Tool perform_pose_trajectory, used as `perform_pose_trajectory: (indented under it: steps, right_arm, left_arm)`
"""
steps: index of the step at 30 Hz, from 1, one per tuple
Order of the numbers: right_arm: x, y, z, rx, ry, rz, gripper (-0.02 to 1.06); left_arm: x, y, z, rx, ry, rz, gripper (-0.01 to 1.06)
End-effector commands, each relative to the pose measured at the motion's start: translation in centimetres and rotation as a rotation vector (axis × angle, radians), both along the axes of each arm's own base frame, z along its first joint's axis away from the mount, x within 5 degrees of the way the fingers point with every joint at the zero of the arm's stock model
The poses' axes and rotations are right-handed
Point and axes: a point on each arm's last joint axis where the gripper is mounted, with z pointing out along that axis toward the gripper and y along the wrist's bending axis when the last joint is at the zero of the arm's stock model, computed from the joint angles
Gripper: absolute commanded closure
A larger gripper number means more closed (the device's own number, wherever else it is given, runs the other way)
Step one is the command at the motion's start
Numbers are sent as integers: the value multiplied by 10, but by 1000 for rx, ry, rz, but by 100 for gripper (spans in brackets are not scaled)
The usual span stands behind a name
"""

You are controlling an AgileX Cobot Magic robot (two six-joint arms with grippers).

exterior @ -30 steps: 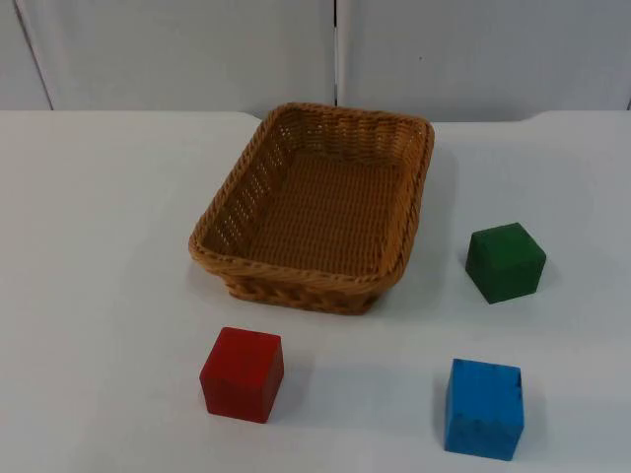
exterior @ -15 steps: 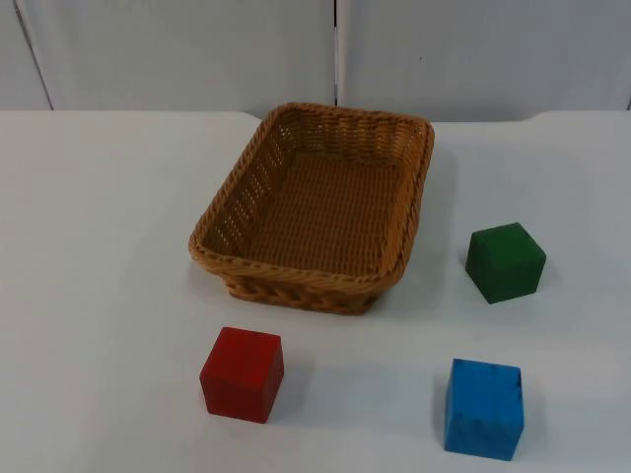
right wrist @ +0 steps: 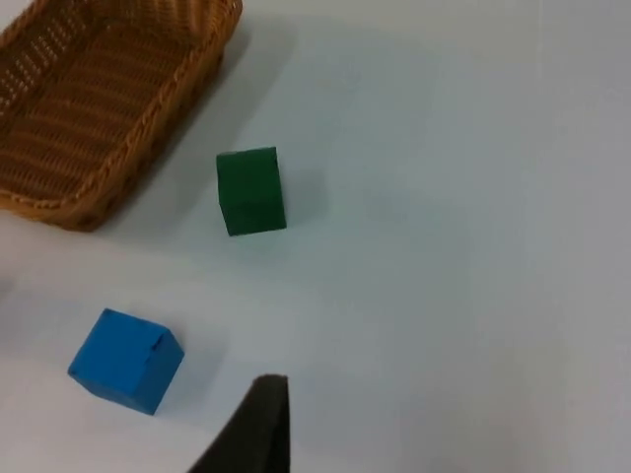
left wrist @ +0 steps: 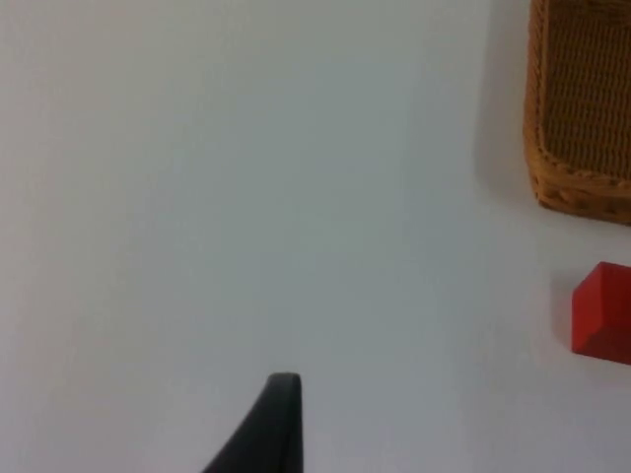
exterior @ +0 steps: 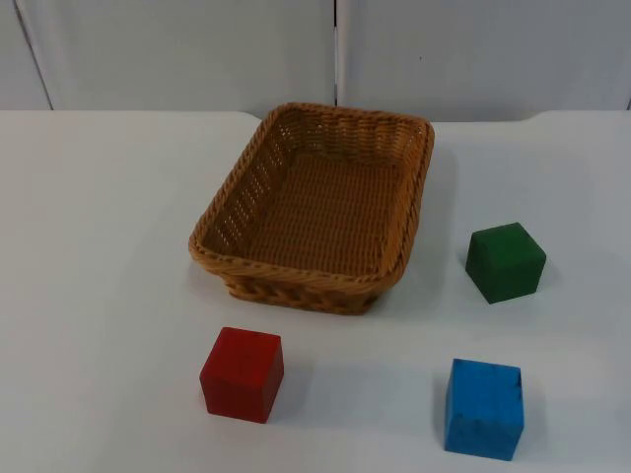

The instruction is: Pick up one cube with each hand and place exactly two cubes into the same basket, leaving the remaining cube outside.

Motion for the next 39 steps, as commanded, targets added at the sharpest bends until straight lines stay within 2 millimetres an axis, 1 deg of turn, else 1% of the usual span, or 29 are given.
perform_pose_trajectory:
  steps: [1, 4, 5, 9, 10, 14, 15, 20, 22, 25, 26, 27, 30, 31, 33, 36, 38, 39]
  right_arm:
    - [6, 1, 3, 7, -11, -2, -1]
    - [18, 3, 2, 4, 15, -3, -1]
    - [18, 3, 2, 4, 15, -3, -1]
    - [34, 5, 10, -14, 46, 7, -1]
    - [34, 5, 10, -14, 46, 7, -1]
    - [54, 8, 19, -18, 79, 11, -1]
    - [54, 8, 19, -18, 79, 11, -1]
    - [77, 17, 24, -7, 125, 73, -1]
    - [80, 17, 24, -5, 131, 75, -1]
    - [100, 21, 24, -1, 173, 81, -1]
    - [105, 22, 24, 2, 179, 81, -1]
    - [105, 22, 24, 2, 179, 81, -1]
    - [120, 24, 23, 3, 202, 82, 0]
    - [120, 24, 23, 3, 202, 82, 0]
    - [129, 25, 23, 2, 216, 82, 0]
    - [141, 33, 23, -7, 234, 109, 0]
    - [143, 35, 23, -8, 236, 117, 0]
    - [148, 41, 23, -12, 241, 139, 0]
  left_arm:
    - [6, -1, 9, -12, -23, -1, 0]
    - [16, 0, 16, -13, -3, 0, 0]
    - [16, 0, 16, -13, -3, 0, 0]
    - [30, 0, 15, -25, 61, -3, 0]
    - [30, 0, 15, -25, 61, -3, 0]
    - [44, -3, 11, -34, 115, -42, 0]
    - [44, -3, 11, -34, 115, -42, 0]
    - [59, -5, 15, -45, 146, -74, 0]
    - [61, -6, 16, -49, 150, -79, 0]
    - [74, -10, 16, -65, 171, -144, 0]
    - [77, -12, 15, -74, 182, -163, 0]
    - [77, -12, 15, -74, 182, -163, 0]
    - [88, -15, 10, -88, 220, -203, 0]
    - [88, -15, 10, -88, 220, -203, 0]
    - [94, -16, 7, -92, 246, -221, 0]
    - [105, -16, -1, -96, 294, -238, 0]
    - [107, -16, -2, -95, 303, -240, 0]
    - [111, -16, -6, -95, 327, -249, 0]
